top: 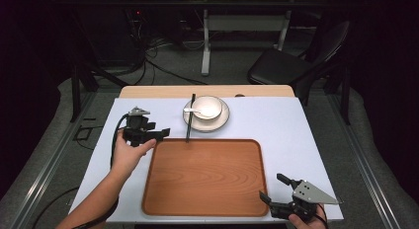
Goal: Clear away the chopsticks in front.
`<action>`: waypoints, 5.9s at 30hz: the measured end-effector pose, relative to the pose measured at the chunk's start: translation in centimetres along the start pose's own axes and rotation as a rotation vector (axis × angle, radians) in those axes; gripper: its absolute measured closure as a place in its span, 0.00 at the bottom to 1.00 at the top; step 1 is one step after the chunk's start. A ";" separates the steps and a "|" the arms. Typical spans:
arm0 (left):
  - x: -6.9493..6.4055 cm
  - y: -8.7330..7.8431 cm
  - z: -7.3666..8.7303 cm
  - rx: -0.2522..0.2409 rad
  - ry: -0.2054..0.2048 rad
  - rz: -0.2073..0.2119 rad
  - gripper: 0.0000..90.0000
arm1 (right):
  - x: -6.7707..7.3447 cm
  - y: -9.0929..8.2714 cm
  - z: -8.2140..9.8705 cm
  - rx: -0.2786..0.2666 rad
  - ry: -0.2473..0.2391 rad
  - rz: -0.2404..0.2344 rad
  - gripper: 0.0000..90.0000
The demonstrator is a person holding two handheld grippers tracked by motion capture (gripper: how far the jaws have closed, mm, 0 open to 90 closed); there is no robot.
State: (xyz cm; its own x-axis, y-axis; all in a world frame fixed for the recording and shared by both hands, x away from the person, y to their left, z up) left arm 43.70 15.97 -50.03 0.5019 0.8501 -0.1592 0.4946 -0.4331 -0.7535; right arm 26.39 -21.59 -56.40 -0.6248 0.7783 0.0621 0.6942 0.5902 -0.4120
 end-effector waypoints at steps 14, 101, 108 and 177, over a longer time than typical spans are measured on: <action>0.2 3.0 -3.3 0.124 -0.015 -0.048 0.29 | -0.2 -0.3 0.0 -0.003 0.002 0.000 0.16; -0.2 12.2 -3.3 0.469 -0.226 -0.137 0.88 | 0.2 -0.7 0.1 -0.001 0.001 -0.034 0.16; 0.1 12.4 -2.9 0.481 -0.264 -0.116 0.92 | 0.2 -0.8 0.0 -0.002 0.001 -0.034 0.16; -0.1 -2.7 12.2 0.491 -0.184 0.048 0.96 | 0.5 -0.5 -0.1 -0.001 -0.015 -0.021 0.16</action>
State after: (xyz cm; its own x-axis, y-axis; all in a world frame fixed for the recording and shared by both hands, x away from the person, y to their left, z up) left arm 33.67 20.68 -55.79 0.3614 0.8905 -0.2765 0.0616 -0.3187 -0.9458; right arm 25.71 -21.48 -56.08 -0.6449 0.7622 0.0572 0.6808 0.6068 -0.4102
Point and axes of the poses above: each handheld gripper's, and its own axes: y roughly forward along the jaws, z roughly out of its underside, x roughly to its left, the point moved 7 cm from there along y, roughly forward along the jaws, and after that the axes turned 7 degrees about x, right-handed, at the moved point
